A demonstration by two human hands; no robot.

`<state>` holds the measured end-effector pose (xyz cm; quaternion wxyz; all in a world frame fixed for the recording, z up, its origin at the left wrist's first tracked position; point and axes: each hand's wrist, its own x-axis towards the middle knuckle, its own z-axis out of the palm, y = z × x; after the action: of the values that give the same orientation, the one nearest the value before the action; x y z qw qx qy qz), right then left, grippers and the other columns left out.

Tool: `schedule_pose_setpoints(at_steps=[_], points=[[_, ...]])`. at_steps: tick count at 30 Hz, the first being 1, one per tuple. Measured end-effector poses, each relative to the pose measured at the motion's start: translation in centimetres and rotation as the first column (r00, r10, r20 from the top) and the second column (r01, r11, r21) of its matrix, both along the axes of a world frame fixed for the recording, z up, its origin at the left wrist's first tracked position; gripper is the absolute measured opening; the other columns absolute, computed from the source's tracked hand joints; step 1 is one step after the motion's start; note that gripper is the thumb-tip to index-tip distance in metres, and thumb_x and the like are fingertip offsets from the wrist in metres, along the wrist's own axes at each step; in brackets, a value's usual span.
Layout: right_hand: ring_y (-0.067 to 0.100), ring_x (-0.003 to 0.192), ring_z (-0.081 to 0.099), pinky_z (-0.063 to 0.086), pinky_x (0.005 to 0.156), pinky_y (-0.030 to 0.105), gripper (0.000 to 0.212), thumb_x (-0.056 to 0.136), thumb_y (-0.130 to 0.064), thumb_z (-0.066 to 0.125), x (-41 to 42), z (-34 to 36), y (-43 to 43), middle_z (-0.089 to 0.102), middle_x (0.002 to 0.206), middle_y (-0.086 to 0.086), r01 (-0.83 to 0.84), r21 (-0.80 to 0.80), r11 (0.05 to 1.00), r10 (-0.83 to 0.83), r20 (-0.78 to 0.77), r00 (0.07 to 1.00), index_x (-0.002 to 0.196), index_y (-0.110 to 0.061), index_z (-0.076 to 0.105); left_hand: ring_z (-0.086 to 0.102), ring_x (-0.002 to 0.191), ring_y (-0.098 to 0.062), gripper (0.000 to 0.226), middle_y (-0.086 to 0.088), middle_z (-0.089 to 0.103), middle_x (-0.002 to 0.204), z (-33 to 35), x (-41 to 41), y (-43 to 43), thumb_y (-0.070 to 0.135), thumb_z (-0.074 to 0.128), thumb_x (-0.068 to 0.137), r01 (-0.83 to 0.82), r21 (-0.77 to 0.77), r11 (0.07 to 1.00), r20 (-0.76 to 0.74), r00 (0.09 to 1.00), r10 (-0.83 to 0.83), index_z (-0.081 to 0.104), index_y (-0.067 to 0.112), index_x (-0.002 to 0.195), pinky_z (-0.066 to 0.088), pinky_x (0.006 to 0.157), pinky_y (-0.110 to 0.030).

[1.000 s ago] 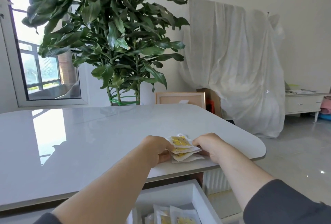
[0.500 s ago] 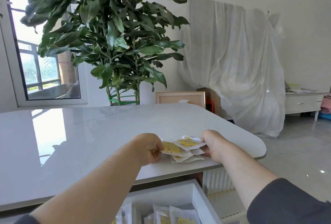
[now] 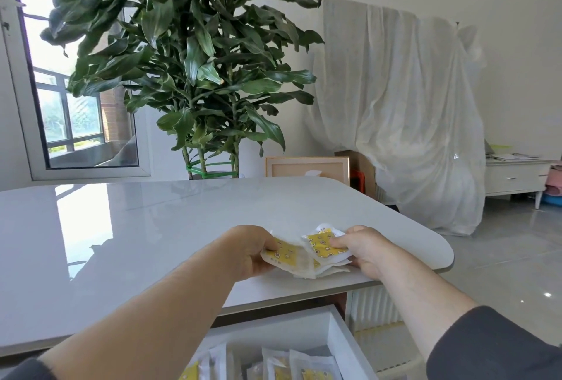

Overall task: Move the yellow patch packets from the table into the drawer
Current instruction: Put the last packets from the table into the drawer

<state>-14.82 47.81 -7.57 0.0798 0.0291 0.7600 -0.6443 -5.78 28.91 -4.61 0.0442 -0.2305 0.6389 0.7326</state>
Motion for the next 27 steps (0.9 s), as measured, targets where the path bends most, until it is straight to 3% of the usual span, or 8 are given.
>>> schedule_pose_setpoints(at_steps=[3, 6, 10, 13, 17, 21, 27], points=[[0.030, 0.071, 0.066, 0.055, 0.068, 0.037, 0.019, 0.081, 0.007, 0.067, 0.4, -0.1, 0.4, 0.067, 0.086, 0.020, 0.040, -0.081, 0.996, -0.040, -0.010, 0.999, 0.094, -0.002, 0.056, 0.063, 0.069, -0.025, 0.010, -0.018, 0.060, 0.086, 1.0, 1.0, -1.1, -0.011, 0.042, 0.092, -0.015, -0.008, 1.000, -0.021, 1.000, 0.015, 0.047, -0.002, 0.090, 0.055, 0.043, -0.028], [0.034, 0.078, 0.069, 0.057, 0.078, 0.046, 0.022, 0.079, 0.006, 0.068, 0.9, 0.0, 0.7, 0.070, 0.092, 0.022, 0.107, -0.156, 0.982, -0.112, -0.029, 0.993, 0.099, 0.002, 0.061, 0.063, 0.070, -0.025, 0.009, -0.018, 0.060, 0.087, 2.3, 2.5, -2.8, -0.010, 0.043, 0.092, -0.028, -0.031, 0.999, -0.040, 0.999, 0.027, 0.047, -0.002, 0.092, 0.055, 0.048, -0.030], [0.033, 0.081, 0.069, 0.056, 0.079, 0.041, 0.021, 0.078, 0.002, 0.070, 2.9, 1.2, 0.9, 0.071, 0.091, 0.018, 0.170, -0.236, 0.957, -0.202, -0.117, 0.972, 0.098, 0.000, 0.065, 0.068, 0.083, -0.029, 0.019, -0.021, 0.065, 0.106, 3.9, 5.3, -5.6, -0.009, 0.049, 0.090, -0.046, -0.068, 0.997, -0.085, 0.996, 0.040, 0.052, -0.004, 0.108, 0.056, 0.060, -0.034], [0.034, 0.086, 0.070, 0.056, 0.083, 0.043, 0.018, 0.081, 0.000, 0.069, 6.2, 2.3, 0.9, 0.072, 0.093, 0.017, 0.110, -0.330, 0.938, -0.160, -0.129, 0.979, 0.097, -0.004, 0.064, 0.069, 0.087, -0.030, 0.026, -0.021, 0.065, 0.112, 4.6, 8.6, -6.7, -0.008, 0.052, 0.089, -0.055, -0.101, 0.993, -0.123, 0.991, 0.042, 0.053, -0.004, 0.115, 0.057, 0.051, -0.030], [0.033, 0.078, 0.071, 0.056, 0.063, 0.035, 0.016, 0.084, 0.004, 0.064, 10.7, 2.0, 0.6, 0.072, 0.091, 0.021, -0.009, -0.398, 0.918, -0.029, -0.091, 0.995, 0.100, 0.001, 0.063, 0.070, 0.086, -0.035, 0.026, -0.026, 0.067, 0.107, 3.4, 13.6, -6.3, -0.012, 0.051, 0.088, -0.041, -0.057, 0.998, -0.161, 0.986, 0.031, 0.055, -0.006, 0.112, 0.059, 0.051, -0.033], [0.030, 0.064, 0.071, 0.053, 0.052, 0.031, 0.013, 0.083, 0.004, 0.066, 13.3, 2.1, -0.5, 0.072, 0.082, 0.020, -0.075, -0.339, 0.938, 0.039, -0.111, 0.993, 0.095, 0.001, 0.061, 0.072, 0.071, -0.037, 0.023, -0.027, 0.072, 0.090, 0.6, 17.3, -5.5, -0.016, 0.052, 0.086, -0.038, 0.024, 0.999, -0.229, 0.973, 0.042, 0.056, -0.002, 0.105, 0.060, 0.054, -0.039], [0.026, 0.061, 0.070, 0.052, 0.051, 0.030, 0.014, 0.083, 0.004, 0.065, 14.3, 3.2, -0.4, 0.072, 0.080, 0.016, -0.154, -0.307, 0.939, 0.111, -0.151, 0.982, 0.095, -0.002, 0.062, 0.068, 0.082, -0.043, 0.041, -0.034, 0.068, 0.099, -3.3, 19.7, -4.0, -0.021, 0.064, 0.067, 0.147, -0.080, 0.986, -0.220, 0.962, -0.161, 0.060, -0.007, 0.105, 0.059, 0.069, -0.049]])
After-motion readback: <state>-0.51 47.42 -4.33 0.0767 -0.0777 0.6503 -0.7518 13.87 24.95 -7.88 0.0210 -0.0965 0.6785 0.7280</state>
